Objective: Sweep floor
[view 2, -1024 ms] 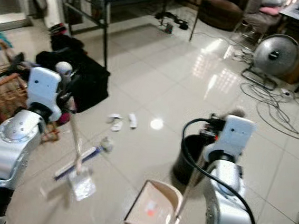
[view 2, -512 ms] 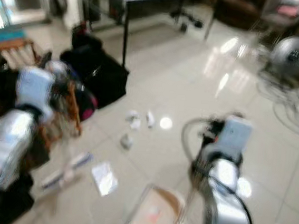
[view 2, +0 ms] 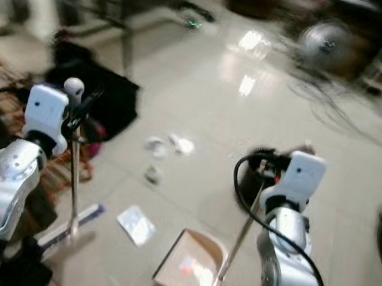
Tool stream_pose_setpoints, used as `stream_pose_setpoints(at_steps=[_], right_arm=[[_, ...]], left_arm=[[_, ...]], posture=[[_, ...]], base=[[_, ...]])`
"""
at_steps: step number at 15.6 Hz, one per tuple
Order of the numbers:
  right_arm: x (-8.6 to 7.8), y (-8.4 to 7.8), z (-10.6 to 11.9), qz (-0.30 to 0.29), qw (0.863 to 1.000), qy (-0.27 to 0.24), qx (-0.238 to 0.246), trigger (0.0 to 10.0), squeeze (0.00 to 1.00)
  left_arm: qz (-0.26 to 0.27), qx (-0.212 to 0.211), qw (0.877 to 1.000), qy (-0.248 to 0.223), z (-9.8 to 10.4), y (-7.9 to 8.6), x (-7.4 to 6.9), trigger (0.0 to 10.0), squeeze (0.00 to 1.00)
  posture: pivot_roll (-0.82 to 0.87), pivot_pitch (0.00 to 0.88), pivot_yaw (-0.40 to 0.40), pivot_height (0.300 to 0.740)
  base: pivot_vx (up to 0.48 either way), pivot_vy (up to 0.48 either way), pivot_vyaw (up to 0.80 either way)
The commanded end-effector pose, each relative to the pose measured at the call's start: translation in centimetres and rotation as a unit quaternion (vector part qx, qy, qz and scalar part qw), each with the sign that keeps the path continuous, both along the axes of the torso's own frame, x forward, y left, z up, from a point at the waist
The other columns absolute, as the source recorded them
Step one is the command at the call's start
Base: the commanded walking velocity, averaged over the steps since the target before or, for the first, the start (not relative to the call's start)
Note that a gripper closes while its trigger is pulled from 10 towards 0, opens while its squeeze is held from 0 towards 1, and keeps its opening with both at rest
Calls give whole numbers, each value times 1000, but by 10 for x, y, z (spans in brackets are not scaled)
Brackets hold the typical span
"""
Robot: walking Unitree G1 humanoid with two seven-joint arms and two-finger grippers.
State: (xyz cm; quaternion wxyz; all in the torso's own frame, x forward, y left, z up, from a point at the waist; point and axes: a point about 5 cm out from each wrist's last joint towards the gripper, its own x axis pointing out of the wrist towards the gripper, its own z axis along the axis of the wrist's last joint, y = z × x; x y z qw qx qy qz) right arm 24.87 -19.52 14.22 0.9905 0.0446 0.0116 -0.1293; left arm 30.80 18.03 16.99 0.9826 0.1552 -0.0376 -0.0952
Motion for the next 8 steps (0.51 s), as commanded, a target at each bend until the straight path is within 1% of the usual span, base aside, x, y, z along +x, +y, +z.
stream_pose_setpoints(at_steps=[1,3,4,6,7,8], right_arm=[[0,0,5,-6,1000,-12,5,10000,0],[-1,0,4,-9,1000,-10,9,10000,0],[-1,0,4,-8,1000,-11,8,10000,0],[1,0,6,-4,1000,-15,4,10000,0],[3,0,9,2,1000,-20,-2,10000,0],[5,1,10,5,1000,-22,-3,10000,0]], left_arm=[[-12,17,999,-34,11,-4,-1,10000,0],[-20,6,999,-26,8,-7,-3,10000,0],[-19,-20,1000,-12,5,-8,-3,10000,0],[-11,-42,999,2,2,-8,-2,10000,0],[-9,-32,999,-2,1,-8,-2,10000,0],[-11,-36,999,-7,1,-9,-2,10000,0]], posture=[[7,0,-15,740],[5,0,-13,740],[5,0,-13,740],[5,0,-20,740],[7,0,-24,740],[9,0,-27,740]], base=[[0,-480,0],[0,-480,0],[0,0,0],[0,0,0],[0,0,0],[0,0,0]])
